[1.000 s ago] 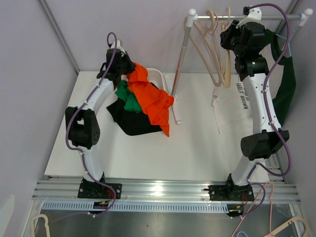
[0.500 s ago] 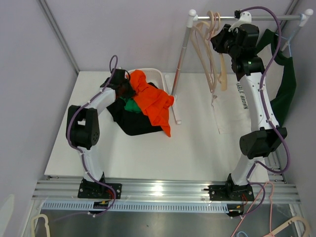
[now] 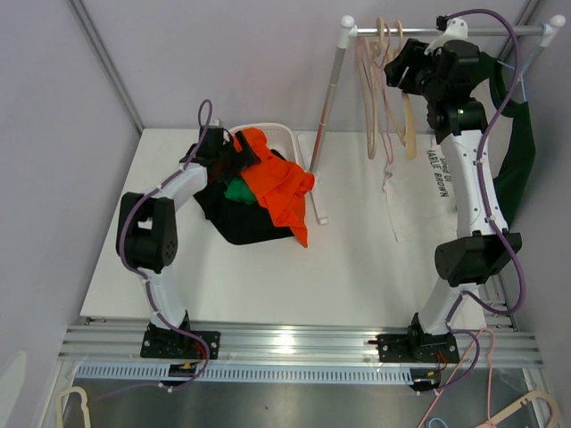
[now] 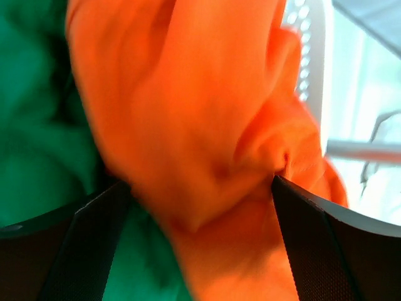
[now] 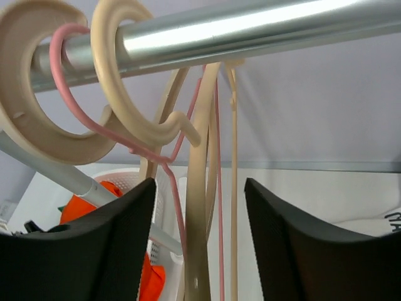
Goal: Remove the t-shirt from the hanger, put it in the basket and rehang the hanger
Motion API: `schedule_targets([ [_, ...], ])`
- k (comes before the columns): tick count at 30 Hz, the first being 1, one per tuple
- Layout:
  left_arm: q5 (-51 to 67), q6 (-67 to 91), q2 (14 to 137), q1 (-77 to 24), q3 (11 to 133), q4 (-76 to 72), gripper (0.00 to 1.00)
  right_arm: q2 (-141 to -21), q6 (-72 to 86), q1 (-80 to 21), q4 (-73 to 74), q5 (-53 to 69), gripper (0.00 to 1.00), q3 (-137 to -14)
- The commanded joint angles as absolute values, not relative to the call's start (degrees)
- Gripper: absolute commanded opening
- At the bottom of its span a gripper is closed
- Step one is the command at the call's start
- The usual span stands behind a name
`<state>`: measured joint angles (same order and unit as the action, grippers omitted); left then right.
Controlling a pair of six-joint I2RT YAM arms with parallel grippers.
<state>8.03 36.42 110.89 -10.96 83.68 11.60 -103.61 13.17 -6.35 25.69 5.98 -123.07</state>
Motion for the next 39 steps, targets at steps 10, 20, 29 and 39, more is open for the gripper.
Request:
schedule_targets([
  [10, -4.8, 28.0, 88.2, -14.6, 77.3, 6.5, 0.99, -100.4, 6.7, -3.4, 33.4, 0.4, 0.81, -130.0],
  [20, -2.8, 24.0, 82.8, -17.9, 81.8, 9.5, 1.00, -101.1, 4.8, 4.2, 35.3, -13.4, 0.90, -127.6],
  [29, -2.9, 21.3, 84.9, -25.2, 84.7, 2.8, 0.99, -109.7, 0.7, 8.7, 40.1, -21.2, 0.97, -140.5],
  [39, -0.4, 20.6, 89.6, -28.9, 89.0, 1.1, 1.00, -111.1, -3.0, 11.8, 34.5, -29.4, 0.94, -138.5],
])
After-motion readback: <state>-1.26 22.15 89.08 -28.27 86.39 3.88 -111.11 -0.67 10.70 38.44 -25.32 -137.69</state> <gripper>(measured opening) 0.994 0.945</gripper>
